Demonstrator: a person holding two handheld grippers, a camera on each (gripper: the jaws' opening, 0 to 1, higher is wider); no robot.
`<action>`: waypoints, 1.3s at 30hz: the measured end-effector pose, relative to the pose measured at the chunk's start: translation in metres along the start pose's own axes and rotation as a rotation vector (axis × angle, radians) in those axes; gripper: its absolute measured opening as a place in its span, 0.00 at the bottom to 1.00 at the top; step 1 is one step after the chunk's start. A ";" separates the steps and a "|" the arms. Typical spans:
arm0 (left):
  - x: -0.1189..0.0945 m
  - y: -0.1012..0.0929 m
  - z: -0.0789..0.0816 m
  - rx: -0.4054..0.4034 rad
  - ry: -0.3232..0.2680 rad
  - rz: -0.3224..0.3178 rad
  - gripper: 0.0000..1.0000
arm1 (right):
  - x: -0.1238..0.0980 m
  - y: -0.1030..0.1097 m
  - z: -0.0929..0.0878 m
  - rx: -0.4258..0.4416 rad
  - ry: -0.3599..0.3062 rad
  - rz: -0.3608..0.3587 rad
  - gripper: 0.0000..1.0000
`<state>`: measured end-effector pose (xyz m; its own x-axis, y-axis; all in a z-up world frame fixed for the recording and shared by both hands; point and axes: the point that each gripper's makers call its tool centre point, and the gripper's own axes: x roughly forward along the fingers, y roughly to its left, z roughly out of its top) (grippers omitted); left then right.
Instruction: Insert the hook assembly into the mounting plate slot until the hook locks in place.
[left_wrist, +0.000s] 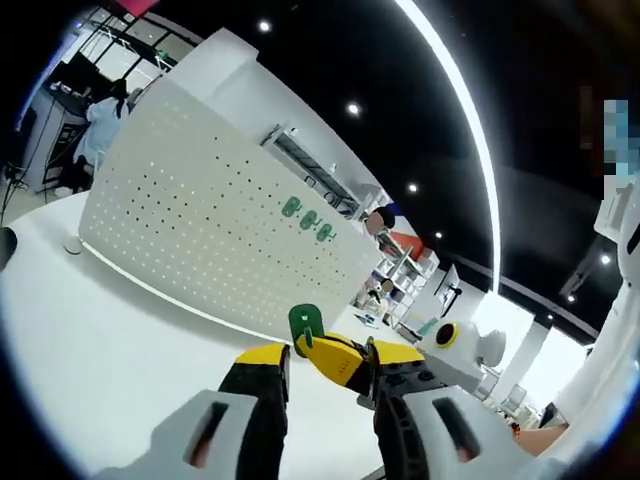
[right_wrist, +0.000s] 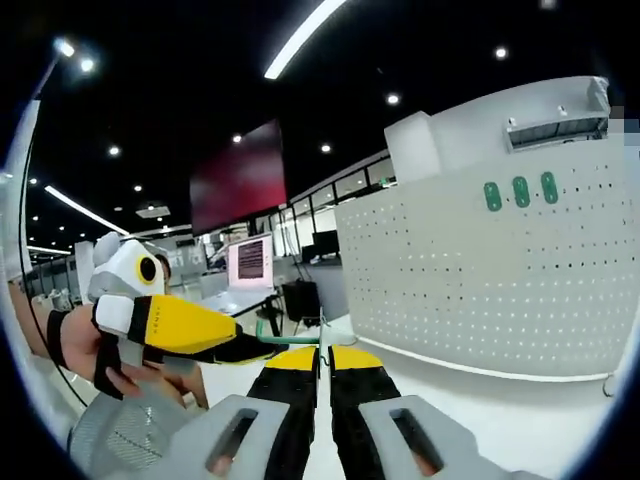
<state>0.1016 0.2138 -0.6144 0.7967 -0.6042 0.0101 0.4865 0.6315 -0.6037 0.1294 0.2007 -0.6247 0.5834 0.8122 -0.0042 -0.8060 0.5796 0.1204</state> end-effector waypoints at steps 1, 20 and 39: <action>0.001 -0.001 0.000 -0.002 0.001 0.002 0.28 | 0.000 0.001 0.001 -0.006 -0.005 0.007 0.02; 0.002 0.009 -0.004 -0.064 0.003 0.049 0.08 | 0.000 0.019 -0.002 -0.044 -0.025 0.069 0.02; 0.003 0.011 -0.004 -0.056 -0.013 0.069 0.04 | -0.001 0.015 -0.002 -0.083 -0.022 0.065 0.03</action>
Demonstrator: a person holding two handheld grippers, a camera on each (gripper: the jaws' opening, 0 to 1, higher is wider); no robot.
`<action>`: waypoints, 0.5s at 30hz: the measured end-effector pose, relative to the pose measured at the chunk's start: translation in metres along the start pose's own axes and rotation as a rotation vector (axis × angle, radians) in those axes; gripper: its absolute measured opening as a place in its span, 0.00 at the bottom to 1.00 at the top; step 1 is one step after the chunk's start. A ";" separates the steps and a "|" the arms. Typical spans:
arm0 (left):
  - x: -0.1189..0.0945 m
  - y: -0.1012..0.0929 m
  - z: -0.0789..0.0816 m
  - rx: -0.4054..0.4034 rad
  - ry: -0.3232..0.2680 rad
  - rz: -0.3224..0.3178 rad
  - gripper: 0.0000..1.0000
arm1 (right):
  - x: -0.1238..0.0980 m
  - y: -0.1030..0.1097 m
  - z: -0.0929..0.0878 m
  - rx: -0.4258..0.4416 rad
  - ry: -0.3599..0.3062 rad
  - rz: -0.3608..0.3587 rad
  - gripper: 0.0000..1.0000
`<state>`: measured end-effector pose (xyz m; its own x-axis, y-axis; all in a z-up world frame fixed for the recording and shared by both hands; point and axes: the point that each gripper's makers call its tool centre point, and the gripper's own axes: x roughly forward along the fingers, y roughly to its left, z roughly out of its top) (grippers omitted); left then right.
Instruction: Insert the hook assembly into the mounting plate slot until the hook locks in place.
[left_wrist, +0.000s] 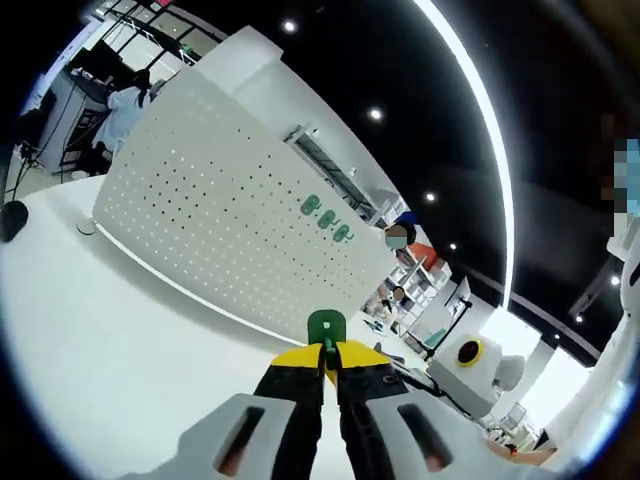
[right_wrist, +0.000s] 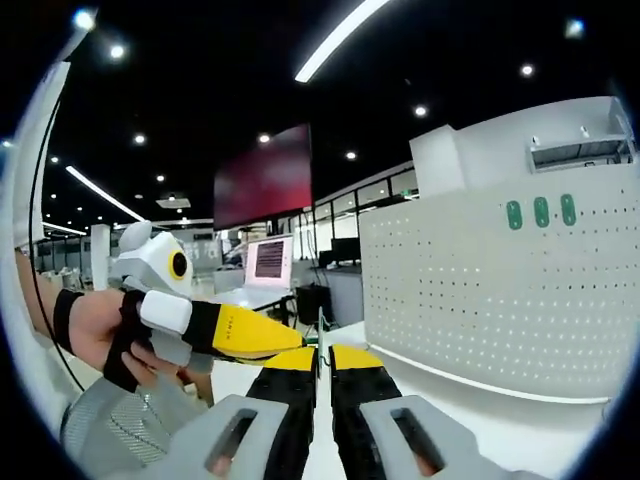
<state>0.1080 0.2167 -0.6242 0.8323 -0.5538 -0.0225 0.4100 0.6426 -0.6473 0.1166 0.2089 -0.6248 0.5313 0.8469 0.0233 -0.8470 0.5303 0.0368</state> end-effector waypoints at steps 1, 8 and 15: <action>0.000 0.000 0.001 0.029 0.005 0.006 0.03 | 0.001 -0.001 0.000 0.003 0.005 0.004 0.03; 0.001 0.001 0.003 0.022 0.016 0.011 0.03 | 0.003 -0.002 0.002 -0.047 0.013 0.022 0.03; -0.001 -0.002 0.001 0.058 0.024 0.018 0.03 | 0.001 -0.001 0.000 -0.030 0.019 0.024 0.04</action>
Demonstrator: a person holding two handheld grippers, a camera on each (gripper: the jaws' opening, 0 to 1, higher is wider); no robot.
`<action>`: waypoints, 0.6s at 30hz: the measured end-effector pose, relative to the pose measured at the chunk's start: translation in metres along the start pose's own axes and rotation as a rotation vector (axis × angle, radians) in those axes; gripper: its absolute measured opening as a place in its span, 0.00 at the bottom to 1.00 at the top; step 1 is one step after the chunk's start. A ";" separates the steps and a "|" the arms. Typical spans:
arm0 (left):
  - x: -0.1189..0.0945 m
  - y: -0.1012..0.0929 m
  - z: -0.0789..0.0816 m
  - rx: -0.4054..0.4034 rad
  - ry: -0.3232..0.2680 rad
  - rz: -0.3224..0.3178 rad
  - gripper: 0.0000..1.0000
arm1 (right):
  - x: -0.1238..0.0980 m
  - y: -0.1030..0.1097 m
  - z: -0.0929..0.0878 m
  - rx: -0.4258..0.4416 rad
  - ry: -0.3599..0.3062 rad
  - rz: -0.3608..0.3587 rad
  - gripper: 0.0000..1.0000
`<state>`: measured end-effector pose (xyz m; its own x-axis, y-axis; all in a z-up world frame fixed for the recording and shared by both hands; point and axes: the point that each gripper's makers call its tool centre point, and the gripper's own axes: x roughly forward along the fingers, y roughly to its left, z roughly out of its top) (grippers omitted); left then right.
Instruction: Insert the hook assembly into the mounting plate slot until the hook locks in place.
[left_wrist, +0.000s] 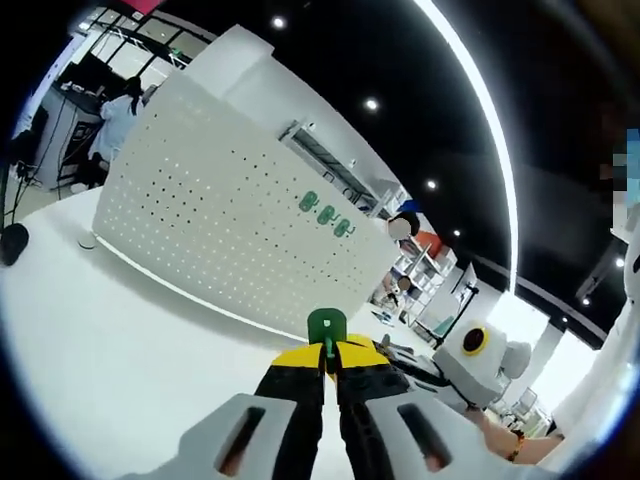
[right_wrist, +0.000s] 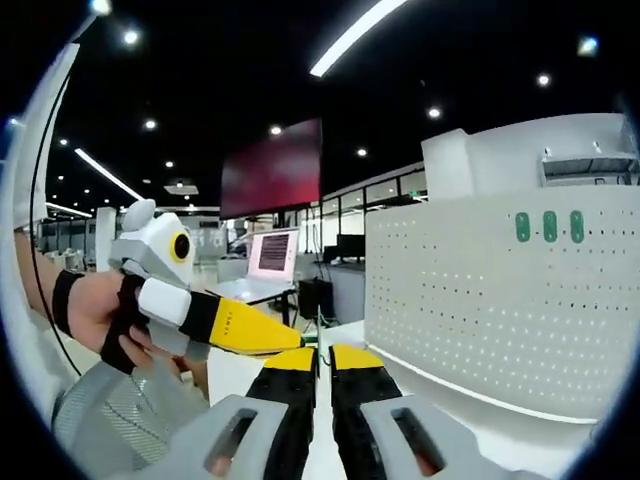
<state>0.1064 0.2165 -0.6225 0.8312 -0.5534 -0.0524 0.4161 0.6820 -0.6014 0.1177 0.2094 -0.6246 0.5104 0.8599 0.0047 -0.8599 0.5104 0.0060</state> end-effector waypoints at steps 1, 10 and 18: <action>0.000 -0.001 -0.001 -0.008 0.000 -0.004 0.03 | 0.000 -0.001 -0.001 0.010 0.002 -0.004 0.05; 0.008 -0.002 0.004 0.027 -0.003 -0.015 0.03 | -0.005 -0.012 -0.005 0.048 0.016 -0.038 0.08; 0.020 0.001 0.007 0.055 -0.003 -0.027 0.03 | -0.012 -0.022 -0.010 0.073 0.026 -0.079 0.08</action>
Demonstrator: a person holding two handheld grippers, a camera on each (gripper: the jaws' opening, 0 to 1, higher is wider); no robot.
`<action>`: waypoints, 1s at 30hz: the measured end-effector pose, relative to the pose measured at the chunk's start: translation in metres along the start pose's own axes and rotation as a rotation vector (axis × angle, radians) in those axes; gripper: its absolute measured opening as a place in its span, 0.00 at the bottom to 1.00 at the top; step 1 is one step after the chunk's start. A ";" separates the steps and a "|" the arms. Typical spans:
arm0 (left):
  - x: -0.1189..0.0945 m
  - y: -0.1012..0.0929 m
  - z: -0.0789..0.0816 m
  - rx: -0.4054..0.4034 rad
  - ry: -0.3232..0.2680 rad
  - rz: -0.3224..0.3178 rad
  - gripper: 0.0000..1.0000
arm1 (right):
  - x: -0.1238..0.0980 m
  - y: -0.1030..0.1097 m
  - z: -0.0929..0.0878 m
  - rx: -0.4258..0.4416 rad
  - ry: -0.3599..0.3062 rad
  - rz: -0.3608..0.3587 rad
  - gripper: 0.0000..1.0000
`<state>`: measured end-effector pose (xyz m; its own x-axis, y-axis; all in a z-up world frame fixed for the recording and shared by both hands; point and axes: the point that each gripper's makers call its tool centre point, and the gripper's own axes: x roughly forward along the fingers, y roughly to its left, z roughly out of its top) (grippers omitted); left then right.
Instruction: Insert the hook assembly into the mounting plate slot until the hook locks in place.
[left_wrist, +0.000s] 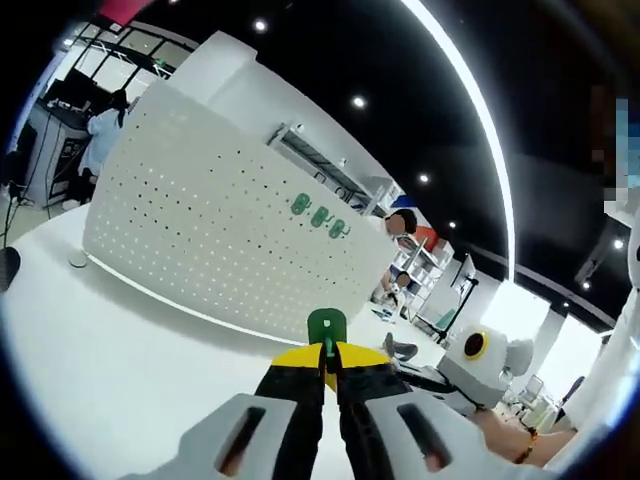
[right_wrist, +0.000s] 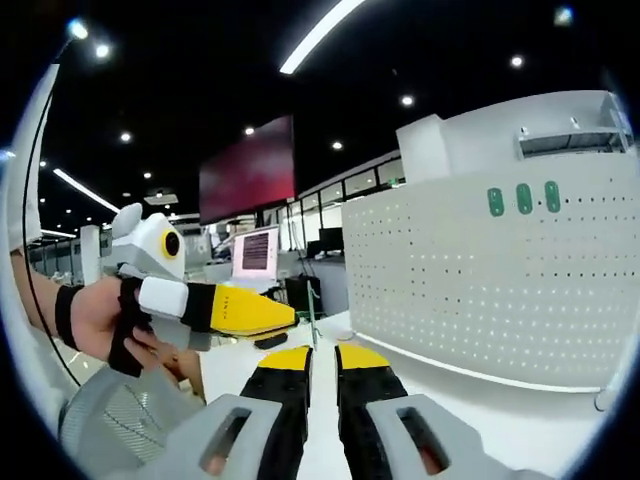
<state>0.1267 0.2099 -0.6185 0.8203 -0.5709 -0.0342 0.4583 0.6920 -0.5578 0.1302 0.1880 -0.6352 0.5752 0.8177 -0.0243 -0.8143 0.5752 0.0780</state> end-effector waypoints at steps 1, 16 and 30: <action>0.001 -0.001 0.001 0.006 -0.004 -0.005 0.03 | -0.002 -0.002 -0.001 -0.002 0.002 -0.012 0.08; 0.024 0.015 0.021 0.129 -0.023 0.045 0.03 | -0.016 -0.014 -0.017 0.044 0.048 -0.068 0.08; 0.044 0.024 0.040 0.268 -0.033 0.113 0.03 | -0.024 -0.029 -0.013 0.060 0.016 -0.127 0.31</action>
<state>0.1876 0.2188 -0.6008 0.8800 -0.4720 -0.0536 0.4340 0.8448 -0.3130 0.1392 0.1524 -0.6501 0.6718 0.7388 -0.0538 -0.7284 0.6721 0.1331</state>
